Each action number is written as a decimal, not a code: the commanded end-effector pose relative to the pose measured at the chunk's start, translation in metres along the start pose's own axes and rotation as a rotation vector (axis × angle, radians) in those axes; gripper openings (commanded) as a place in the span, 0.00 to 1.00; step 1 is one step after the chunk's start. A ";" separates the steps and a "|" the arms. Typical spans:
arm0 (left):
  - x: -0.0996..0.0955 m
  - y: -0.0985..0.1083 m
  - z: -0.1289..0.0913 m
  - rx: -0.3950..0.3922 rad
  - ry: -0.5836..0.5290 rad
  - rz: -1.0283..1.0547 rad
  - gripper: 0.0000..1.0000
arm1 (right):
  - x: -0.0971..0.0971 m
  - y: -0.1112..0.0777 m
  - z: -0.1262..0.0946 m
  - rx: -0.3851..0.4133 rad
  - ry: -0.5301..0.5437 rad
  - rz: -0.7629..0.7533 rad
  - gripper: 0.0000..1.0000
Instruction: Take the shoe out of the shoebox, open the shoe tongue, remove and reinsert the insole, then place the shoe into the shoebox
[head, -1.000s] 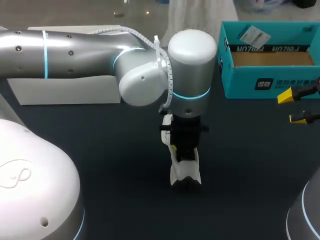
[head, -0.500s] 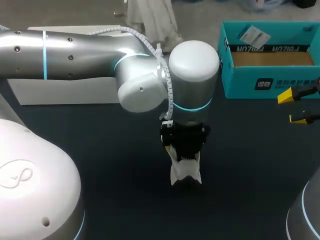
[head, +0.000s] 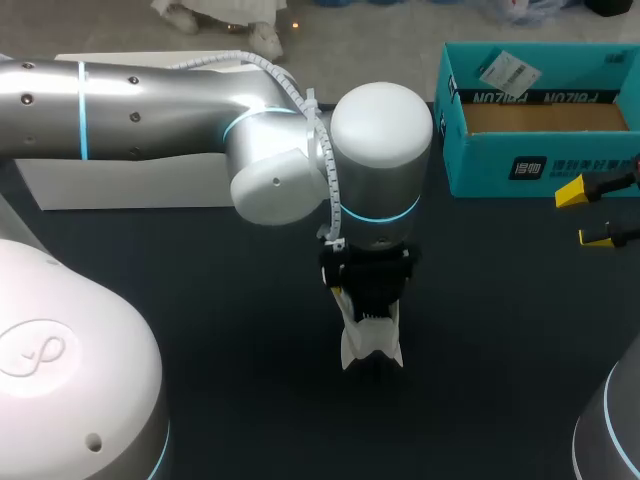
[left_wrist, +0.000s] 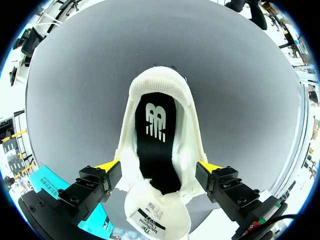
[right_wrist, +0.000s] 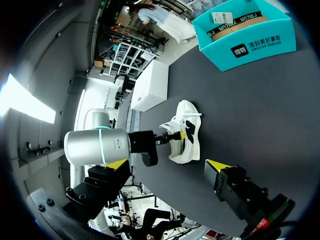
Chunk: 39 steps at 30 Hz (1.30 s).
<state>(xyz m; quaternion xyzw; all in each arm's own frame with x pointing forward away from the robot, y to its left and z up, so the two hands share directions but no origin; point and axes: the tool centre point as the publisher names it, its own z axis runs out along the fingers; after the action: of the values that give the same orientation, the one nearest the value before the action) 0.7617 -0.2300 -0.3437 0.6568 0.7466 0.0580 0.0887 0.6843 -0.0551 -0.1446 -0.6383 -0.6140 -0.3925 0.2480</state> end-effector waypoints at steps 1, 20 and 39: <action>0.003 0.005 -0.006 -0.007 0.001 0.004 1.00 | 0.000 -0.001 0.000 -0.002 -0.002 0.002 1.00; 0.019 0.046 -0.034 -0.072 0.052 -0.009 1.00 | 0.000 -0.001 0.000 -0.002 -0.002 0.002 1.00; 0.011 0.097 -0.040 -0.045 -0.042 0.177 0.00 | 0.000 -0.001 0.000 -0.002 -0.002 0.002 1.00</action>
<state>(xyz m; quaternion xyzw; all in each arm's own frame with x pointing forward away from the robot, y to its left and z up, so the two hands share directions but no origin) 0.8368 -0.2056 -0.2778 0.7165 0.6840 0.0776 0.1130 0.6843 -0.0551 -0.1446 -0.6383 -0.6140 -0.3925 0.2480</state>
